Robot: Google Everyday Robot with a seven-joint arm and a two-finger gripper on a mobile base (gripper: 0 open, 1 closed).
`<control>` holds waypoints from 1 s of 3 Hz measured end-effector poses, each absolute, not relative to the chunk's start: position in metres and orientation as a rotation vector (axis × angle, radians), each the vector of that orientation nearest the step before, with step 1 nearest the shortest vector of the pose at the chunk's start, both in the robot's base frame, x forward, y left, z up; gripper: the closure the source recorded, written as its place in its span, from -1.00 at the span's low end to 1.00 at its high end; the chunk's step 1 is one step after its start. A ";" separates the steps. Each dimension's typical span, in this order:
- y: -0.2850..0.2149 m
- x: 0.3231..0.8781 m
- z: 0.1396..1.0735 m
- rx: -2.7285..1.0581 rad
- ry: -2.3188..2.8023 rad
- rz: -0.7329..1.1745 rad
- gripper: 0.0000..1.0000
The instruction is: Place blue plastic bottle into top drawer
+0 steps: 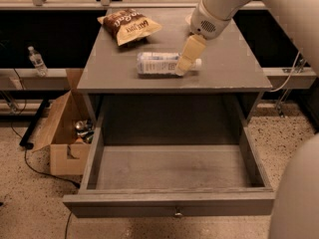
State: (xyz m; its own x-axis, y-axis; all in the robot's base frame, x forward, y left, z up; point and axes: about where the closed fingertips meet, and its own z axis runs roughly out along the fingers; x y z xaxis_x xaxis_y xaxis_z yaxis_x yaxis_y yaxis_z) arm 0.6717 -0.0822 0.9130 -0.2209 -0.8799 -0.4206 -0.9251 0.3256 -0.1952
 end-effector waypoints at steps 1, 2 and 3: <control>-0.065 0.695 0.896 -1.608 2.165 0.120 -1.00; -0.053 0.708 0.877 -1.654 2.211 0.089 -1.00; -0.045 0.716 0.860 -1.691 2.246 0.087 -0.69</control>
Offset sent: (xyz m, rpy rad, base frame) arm 0.0532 0.0397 -0.0508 -0.1568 0.0915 0.0048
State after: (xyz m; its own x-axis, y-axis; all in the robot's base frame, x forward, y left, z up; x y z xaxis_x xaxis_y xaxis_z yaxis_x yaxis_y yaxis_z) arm 0.7156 -0.0446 0.8602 -0.2430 -0.9243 -0.2943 -0.9444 0.2948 -0.1459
